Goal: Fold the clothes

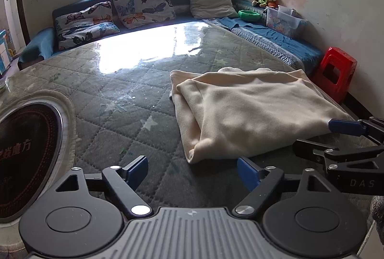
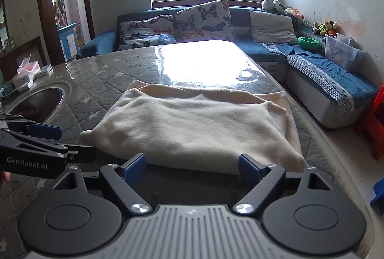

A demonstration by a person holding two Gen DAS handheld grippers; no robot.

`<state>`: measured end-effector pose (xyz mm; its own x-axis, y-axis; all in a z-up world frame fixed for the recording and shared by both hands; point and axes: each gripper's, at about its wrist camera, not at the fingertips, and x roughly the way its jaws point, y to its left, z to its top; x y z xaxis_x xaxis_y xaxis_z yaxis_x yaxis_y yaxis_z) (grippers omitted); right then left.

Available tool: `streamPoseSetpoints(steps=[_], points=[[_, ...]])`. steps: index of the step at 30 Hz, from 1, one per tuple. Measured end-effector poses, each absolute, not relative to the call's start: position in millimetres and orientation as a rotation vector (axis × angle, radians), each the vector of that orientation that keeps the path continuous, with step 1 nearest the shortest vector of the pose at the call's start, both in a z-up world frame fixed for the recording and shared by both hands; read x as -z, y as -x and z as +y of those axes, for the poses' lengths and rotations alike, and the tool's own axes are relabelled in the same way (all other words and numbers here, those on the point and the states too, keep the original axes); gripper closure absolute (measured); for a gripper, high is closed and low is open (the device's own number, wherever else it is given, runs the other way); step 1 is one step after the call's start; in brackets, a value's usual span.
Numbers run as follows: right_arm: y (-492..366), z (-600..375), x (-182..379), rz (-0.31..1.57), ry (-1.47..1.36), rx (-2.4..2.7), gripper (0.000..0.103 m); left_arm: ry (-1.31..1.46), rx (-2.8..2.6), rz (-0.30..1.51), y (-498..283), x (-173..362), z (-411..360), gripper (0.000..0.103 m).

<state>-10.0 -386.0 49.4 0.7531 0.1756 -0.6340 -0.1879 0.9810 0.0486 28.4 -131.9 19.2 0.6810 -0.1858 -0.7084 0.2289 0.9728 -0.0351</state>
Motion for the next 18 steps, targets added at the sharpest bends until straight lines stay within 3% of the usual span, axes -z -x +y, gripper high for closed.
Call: streamPoseSetpoints(steps=[4, 18], points=[[16.9, -383.3, -49.1, 0.688, 0.028, -0.177, 0.008, -0.068, 0.225, 0.771, -19.5, -20.1, -131.3, 0.012], [34.0, -373.9, -46.4, 0.685, 0.048, -0.137, 0.000, -0.081, 0.207, 0.749, 2.0, -20.4, -128.5, 0.000]])
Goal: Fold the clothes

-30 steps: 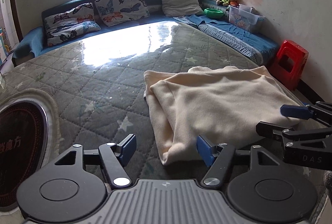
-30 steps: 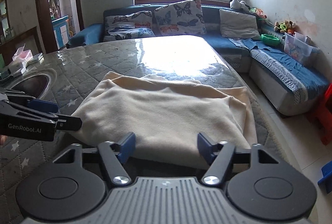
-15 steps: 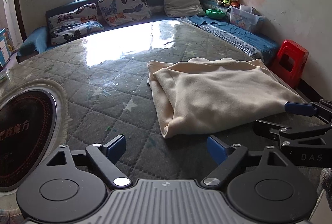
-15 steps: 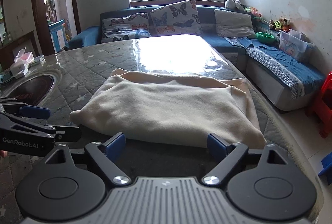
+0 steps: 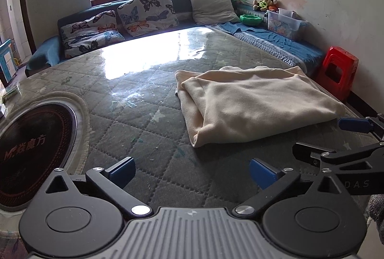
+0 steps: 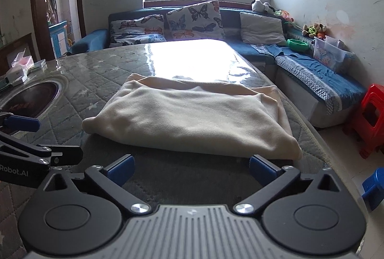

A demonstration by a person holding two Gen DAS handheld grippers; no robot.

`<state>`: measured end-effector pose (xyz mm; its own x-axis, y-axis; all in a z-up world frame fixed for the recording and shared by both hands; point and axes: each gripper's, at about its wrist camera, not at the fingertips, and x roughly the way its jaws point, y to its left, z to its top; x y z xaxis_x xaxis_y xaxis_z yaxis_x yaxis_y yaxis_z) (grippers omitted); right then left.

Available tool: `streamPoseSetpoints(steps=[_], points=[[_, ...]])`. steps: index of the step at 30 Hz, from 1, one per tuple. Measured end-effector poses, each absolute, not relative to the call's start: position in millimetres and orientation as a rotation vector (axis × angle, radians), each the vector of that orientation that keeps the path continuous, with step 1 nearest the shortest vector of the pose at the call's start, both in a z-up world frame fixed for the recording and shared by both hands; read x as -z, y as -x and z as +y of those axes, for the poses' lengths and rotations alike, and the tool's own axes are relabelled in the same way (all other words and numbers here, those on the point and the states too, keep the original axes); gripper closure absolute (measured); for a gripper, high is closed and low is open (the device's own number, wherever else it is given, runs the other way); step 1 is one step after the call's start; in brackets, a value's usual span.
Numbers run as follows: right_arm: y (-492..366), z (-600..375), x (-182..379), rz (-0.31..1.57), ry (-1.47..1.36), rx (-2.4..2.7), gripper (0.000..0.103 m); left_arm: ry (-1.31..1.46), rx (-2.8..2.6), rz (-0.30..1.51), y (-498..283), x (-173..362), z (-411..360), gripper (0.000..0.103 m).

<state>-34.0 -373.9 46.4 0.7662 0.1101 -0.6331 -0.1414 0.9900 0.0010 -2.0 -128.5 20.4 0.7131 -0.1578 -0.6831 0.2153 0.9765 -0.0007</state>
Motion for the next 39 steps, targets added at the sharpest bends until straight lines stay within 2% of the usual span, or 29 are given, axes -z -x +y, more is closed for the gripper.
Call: streamPoseSetpoints(steps=[39], points=[[51.1, -364.2, -40.7, 0.709, 0.059, -0.080, 0.000, -0.145, 0.196, 0.691, 32.9, -20.5, -135.7, 0.000]])
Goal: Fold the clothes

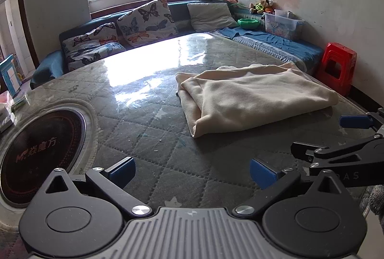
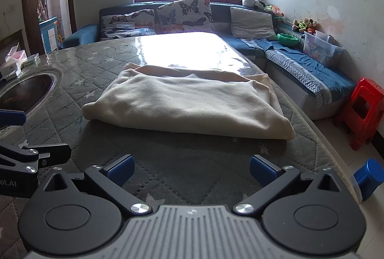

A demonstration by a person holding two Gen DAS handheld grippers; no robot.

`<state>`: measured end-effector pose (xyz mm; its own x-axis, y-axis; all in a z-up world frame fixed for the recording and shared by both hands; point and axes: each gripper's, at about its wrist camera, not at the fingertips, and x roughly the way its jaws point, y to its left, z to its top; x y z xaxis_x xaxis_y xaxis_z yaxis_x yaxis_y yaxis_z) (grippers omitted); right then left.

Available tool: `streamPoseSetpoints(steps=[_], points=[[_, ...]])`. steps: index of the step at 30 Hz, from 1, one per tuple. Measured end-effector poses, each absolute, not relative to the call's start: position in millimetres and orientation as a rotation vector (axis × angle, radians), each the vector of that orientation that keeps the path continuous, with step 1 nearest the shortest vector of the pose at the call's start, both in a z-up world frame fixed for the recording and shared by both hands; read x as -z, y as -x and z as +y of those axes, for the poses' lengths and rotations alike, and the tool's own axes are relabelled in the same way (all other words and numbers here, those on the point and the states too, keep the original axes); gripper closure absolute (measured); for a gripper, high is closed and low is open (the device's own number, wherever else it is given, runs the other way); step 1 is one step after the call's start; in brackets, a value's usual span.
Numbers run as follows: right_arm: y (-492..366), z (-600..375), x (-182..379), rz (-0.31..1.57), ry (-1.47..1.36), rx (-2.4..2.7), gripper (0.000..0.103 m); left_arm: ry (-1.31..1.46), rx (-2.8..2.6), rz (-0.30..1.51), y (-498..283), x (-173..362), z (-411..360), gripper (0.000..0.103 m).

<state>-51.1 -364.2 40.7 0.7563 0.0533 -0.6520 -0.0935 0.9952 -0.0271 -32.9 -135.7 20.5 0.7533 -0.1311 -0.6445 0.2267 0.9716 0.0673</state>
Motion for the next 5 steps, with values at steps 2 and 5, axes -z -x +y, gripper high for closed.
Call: streamPoseSetpoints(steps=[2, 5], points=[[51.6, -363.7, -40.5, 0.709, 0.060, -0.080, 0.000, -0.142, 0.196, 0.695, 32.2, -20.9, -135.3, 0.000], [51.9, -362.7, -40.4, 0.710, 0.062, -0.079, 0.000, -0.141, 0.193, 0.700, 31.0, -20.6, -134.9, 0.000]])
